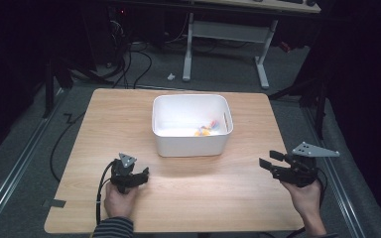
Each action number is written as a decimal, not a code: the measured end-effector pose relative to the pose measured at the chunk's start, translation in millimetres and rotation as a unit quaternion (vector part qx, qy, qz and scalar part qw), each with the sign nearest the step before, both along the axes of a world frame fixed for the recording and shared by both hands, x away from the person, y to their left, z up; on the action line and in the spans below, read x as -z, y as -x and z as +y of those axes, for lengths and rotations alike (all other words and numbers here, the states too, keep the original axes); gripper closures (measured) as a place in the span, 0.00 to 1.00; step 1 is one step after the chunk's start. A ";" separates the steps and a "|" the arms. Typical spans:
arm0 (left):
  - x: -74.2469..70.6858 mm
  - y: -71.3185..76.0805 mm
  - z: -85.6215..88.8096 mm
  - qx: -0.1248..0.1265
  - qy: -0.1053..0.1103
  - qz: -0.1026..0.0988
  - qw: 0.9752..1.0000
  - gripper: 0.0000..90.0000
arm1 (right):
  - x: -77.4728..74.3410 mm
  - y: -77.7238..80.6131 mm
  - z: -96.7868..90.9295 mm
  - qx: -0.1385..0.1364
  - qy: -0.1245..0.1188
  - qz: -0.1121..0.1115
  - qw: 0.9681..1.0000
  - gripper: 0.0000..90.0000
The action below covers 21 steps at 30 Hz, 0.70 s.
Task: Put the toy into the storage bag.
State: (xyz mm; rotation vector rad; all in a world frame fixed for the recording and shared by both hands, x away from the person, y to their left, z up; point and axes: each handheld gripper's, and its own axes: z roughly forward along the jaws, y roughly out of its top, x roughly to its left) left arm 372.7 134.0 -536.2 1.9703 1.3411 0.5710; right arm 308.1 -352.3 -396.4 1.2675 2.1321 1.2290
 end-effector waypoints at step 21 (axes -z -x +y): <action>0.0 0.1 -0.1 0.000 0.000 0.000 1.000 0.26 | 37.8 -13.4 17.4 -0.008 0.001 0.023 1.000 0.49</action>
